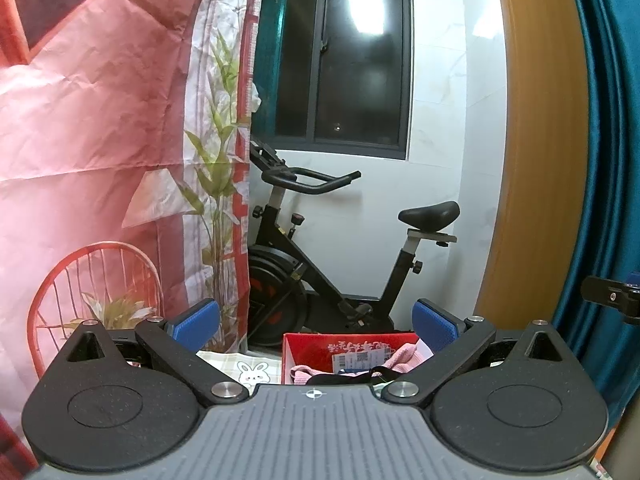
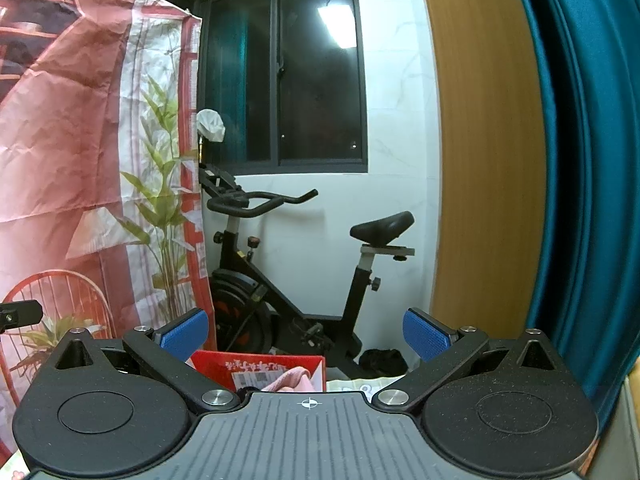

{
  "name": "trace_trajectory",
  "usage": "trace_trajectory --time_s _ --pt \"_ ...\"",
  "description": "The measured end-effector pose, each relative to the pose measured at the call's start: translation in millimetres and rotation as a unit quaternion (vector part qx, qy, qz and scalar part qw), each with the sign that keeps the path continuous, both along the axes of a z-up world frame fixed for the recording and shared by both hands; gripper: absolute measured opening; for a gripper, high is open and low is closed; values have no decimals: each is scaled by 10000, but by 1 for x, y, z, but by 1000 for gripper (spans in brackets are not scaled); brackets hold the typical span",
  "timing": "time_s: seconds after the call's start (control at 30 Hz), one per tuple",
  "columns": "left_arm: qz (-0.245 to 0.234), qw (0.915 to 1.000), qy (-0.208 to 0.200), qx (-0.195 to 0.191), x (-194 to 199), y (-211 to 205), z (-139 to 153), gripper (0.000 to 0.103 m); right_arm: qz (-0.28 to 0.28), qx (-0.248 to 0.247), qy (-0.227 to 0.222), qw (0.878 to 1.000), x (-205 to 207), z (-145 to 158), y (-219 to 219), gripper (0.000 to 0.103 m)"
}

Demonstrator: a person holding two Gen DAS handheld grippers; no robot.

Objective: Organize soft objects

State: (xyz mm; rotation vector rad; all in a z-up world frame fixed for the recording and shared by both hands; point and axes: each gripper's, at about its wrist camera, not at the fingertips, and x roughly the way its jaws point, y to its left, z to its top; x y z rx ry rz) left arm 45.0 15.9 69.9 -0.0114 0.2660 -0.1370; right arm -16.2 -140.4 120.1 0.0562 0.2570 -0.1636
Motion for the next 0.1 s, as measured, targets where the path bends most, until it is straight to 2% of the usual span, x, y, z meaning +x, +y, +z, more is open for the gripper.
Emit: trace_trajectory --time_s 0.1 --pt "-13 10000 16 -14 0 0 -1 103 5 -3 11 10000 1 -1 -2 103"
